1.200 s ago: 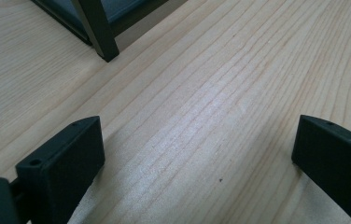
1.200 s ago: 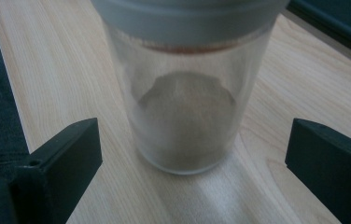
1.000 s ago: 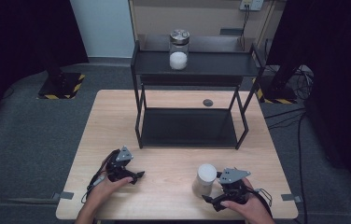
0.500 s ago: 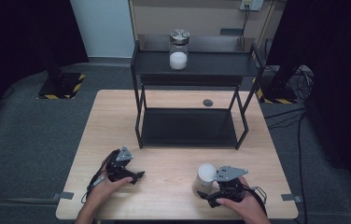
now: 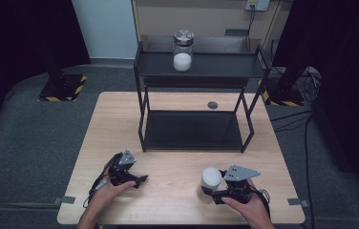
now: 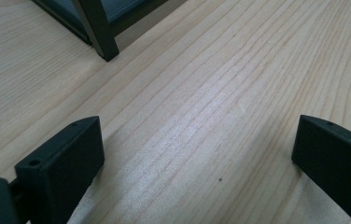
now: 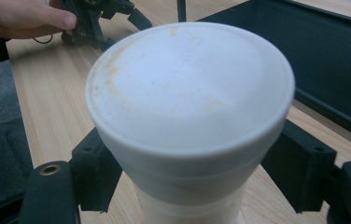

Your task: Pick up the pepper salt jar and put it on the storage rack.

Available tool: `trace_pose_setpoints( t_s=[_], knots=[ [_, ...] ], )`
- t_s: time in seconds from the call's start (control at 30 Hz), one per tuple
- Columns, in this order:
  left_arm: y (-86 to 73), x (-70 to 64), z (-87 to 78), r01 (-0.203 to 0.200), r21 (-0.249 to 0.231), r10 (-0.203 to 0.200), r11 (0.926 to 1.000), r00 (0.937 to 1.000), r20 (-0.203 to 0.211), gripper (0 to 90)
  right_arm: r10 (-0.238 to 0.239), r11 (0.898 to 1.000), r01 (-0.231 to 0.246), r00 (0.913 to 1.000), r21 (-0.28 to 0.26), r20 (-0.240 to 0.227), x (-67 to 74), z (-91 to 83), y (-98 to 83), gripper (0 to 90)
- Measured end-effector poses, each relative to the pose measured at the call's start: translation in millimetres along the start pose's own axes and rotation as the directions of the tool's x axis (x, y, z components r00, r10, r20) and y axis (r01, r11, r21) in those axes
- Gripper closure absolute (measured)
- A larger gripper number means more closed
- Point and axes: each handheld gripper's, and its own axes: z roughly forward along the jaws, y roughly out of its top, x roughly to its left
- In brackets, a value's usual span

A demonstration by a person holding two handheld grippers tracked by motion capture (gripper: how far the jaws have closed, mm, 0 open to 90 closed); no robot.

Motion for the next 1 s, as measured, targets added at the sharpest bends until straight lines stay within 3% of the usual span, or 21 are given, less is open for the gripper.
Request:
trace_pose_setpoints(
  t_s=[0.1,0.43,1.0],
  knots=[
    [0.0,0.1,0.0,0.0,0.0,0.0,1.0,1.0,0.0,1.2,-0.011,1.0,0.011,0.9999,-0.008,-0.003,1.6,0.5,-0.7,33.6],
    [-0.1,-0.1,0.0,0.001,0.0,-0.001,1.0,1.0,0.0,1.1,-0.037,0.999,0.037,0.9987,-0.006,0.035,5.7,-2.1,3.1,35.3],
    [-0.3,-0.9,-0.3,0.002,0.0,-0.002,1.0,1.0,-0.003,1.1,-0.012,1.0,0.014,0.9964,-0.022,0.084,-35.1,-16.3,20.8,35.4]
  ],
)
